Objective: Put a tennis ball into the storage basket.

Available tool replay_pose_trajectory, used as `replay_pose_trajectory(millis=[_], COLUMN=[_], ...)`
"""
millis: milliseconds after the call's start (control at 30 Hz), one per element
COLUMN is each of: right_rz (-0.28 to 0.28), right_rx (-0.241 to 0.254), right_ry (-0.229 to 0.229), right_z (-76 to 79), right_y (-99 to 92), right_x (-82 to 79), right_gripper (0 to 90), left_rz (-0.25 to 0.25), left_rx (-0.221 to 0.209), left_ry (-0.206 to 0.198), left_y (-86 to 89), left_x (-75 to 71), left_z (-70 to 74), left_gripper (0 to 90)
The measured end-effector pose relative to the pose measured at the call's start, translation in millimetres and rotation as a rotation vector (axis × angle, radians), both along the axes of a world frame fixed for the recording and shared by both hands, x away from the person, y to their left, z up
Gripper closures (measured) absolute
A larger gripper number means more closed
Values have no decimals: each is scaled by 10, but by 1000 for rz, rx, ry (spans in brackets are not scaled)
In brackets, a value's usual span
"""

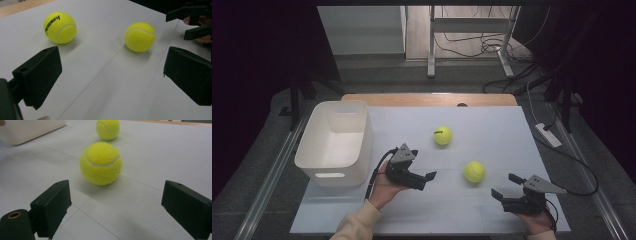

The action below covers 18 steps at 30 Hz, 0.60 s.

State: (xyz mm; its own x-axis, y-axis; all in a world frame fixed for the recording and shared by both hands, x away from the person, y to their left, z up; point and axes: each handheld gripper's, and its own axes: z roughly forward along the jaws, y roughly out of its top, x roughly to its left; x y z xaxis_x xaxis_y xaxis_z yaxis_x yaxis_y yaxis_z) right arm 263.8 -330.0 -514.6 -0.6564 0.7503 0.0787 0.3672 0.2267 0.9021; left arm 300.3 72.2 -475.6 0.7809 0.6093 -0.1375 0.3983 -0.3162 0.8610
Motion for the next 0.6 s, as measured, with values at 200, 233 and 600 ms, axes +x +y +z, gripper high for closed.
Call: replay_pose_trajectory(millis=[200, 233, 600], right_rz=[1, 2, -1], right_rx=[1, 1, 3], right_ry=[-2, -3, -1], right_z=[3, 5, 4], right_y=[-2, -3, -7], right_x=[-2, -3, -3], right_gripper=[85, 85, 85], left_rz=[-6, -9, -23], left_rx=[-2, -5, -4], left_ry=[0, 2, 22], left_y=[-48, -63, -175], left_x=[37, 48, 145], left_z=[32, 36, 36], left_gripper=[25, 26, 28])
